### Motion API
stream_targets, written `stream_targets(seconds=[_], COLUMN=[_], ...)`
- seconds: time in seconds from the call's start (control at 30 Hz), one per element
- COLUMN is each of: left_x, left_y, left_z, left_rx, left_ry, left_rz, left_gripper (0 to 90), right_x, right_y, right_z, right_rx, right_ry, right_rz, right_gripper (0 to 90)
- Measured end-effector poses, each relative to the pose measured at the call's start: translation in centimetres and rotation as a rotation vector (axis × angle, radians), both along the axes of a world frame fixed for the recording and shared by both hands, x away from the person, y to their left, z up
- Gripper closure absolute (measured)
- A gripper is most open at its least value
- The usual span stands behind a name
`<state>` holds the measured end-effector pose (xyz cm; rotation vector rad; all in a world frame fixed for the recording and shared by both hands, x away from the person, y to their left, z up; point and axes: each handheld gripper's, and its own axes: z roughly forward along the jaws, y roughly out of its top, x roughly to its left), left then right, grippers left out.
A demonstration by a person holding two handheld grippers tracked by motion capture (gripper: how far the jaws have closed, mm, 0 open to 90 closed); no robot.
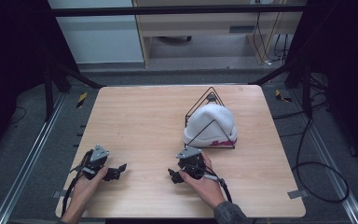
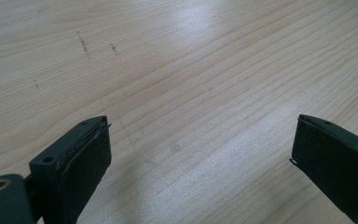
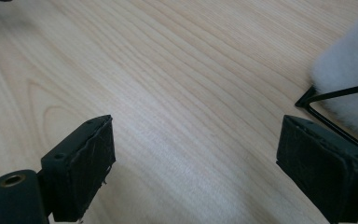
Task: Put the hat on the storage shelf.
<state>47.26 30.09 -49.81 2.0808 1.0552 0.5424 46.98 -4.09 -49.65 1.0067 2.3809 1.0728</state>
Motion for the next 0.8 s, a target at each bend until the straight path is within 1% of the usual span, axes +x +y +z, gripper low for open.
stream_targets(seconds=[0.03, 0.07, 0.17, 0.23, 0.27, 0.33, 0.37, 0.4, 0.5, 0.57, 0.6, 0.67, 0.8], left_x=[0.2, 0.3, 0.4, 0.5, 0.5, 0.6, 0.8, 0.8, 0.9, 0.9, 0.9, 0.9, 0.8], left_y=[0.1, 0.2, 0.2, 0.1, 0.1, -0.1, -0.1, -0.2, -0.2, -0.2, -0.2, -0.2, -0.3], left_z=[-0.3, -0.4, -0.7, -0.8, -0.8, -0.9, -0.9, -1.0, -1.0, -1.0, -1.0, -1.0, -1.0], left_rx=[-0.015, -0.016, -0.011, -0.009, -0.009, 0.004, 0.018, 0.024, 0.029, 0.028, 0.030, 0.031, 0.028], left_ry=[0.007, 0.014, 0.018, 0.030, 0.030, 0.044, 0.058, 0.068, 0.068, 0.069, 0.067, 0.067, 0.069], left_rz=[0.008, 0.009, 0.012, 0.012, 0.012, 0.012, 0.013, 0.014, 0.012, 0.012, 0.010, 0.010, 0.018], left_gripper=[4.4, 4.4, 4.4, 4.3, 4.2, 4.2, 4.2, 3.8, 1.8, 1.5, 1.2, 0.9, 0.5], right_x=[0.3, 0.4, 0.5, 0.7, 0.7, 0.6, 0.7, 0.8, 0.9, 1.0, 1.2, 1.1, 0.5], right_y=[0.3, 0.4, 0.7, 1.1, 1.3, 1.6, 1.8, 1.9, 2.1, 2.1, 1.9, 1.9, 1.9], right_z=[-0.3, -0.4, -0.6, -0.9, -0.9, -1.2, -1.3, -1.4, -1.4, -1.4, -1.5, -1.5, -1.5], right_rx=[0.004, 0.009, 0.008, -0.003, -0.010, -0.033, -0.034, -0.037, -0.038, -0.030, -0.005, -0.008, -0.006], right_ry=[0.003, 0.003, -0.003, -0.008, -0.020, -0.047, -0.045, -0.031, -0.020, -0.012, 0.033, 0.031, 0.028], right_rz=[-0.018, -0.023, -0.030, -0.038, -0.041, -0.057, -0.062, -0.062, -0.074, -0.075, -0.073, -0.067, -0.084], right_gripper=[11.6, 11.6, 11.5, 11.3, 11.4, 11.2, 10.9, 9.3, 8.5, 8.4, 7.4, 7.3, 7.3])
